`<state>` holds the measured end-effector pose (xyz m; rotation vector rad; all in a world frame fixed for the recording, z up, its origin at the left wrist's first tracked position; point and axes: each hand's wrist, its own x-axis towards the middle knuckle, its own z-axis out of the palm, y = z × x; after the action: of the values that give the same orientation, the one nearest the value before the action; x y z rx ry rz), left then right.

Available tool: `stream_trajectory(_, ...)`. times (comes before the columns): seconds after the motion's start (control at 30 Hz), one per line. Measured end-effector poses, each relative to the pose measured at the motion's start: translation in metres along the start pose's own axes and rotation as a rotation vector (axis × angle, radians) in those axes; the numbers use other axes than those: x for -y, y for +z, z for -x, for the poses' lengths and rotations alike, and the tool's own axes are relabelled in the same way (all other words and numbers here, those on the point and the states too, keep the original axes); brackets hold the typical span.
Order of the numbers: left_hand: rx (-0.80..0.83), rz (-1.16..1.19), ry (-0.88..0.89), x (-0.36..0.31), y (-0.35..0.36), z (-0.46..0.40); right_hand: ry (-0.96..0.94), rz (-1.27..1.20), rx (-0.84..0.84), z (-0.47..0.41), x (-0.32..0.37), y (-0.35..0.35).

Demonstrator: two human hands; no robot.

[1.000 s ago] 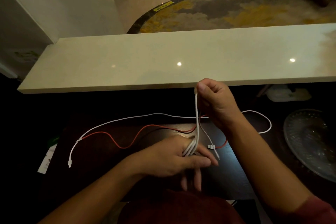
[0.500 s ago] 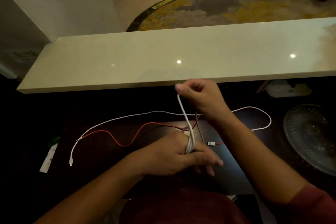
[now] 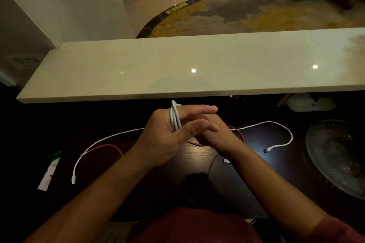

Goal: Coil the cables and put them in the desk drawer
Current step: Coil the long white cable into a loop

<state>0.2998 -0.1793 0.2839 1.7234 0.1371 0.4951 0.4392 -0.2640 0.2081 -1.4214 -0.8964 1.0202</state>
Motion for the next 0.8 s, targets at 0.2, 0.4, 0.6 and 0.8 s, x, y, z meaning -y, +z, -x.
stream_trajectory(0.2,-0.089,0.038,-0.012,0.003,0.000,-0.006,0.053,-0.015,0.080,0.003,0.000,0.001)
stream_trajectory(0.4,-0.137,-0.169,0.040,0.018,-0.009,-0.008,0.018,-0.001,0.151,0.013,0.009,0.000)
stream_trajectory(0.6,-0.151,-0.536,0.100,0.037,-0.024,-0.012,-0.009,0.131,0.253,0.030,0.017,0.000)
stream_trajectory(0.8,0.014,-0.302,-0.195,0.041,-0.021,-0.009,-0.117,0.078,0.039,0.029,0.036,-0.026)
